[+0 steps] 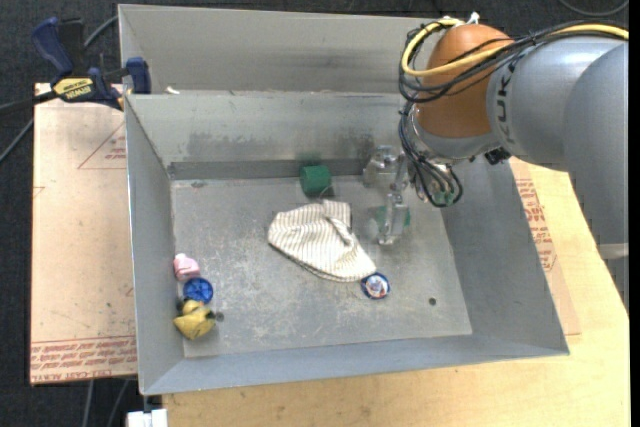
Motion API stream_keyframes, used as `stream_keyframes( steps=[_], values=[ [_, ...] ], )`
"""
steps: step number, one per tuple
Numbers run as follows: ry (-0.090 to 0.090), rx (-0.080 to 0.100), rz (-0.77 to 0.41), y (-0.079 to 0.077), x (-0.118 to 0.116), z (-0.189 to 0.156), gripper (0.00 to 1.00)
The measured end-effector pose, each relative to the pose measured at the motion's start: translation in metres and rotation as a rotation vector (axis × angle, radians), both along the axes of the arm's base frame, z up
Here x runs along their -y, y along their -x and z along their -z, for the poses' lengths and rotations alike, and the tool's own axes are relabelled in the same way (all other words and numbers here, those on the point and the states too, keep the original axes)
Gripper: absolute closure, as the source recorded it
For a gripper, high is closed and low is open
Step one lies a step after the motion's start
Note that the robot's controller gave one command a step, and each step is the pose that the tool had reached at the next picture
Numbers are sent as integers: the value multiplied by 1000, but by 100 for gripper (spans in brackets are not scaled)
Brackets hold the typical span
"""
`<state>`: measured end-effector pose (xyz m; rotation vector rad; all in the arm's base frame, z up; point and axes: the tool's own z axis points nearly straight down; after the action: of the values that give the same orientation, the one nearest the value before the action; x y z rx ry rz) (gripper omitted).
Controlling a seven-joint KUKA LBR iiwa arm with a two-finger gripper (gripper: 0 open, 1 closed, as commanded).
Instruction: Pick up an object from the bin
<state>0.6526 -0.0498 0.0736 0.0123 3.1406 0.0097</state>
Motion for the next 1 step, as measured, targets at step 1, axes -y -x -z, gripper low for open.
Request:
stream_keyframes(
  steps=[1],
  values=[
    [5,7,9,26,5,0,0]
  ],
)
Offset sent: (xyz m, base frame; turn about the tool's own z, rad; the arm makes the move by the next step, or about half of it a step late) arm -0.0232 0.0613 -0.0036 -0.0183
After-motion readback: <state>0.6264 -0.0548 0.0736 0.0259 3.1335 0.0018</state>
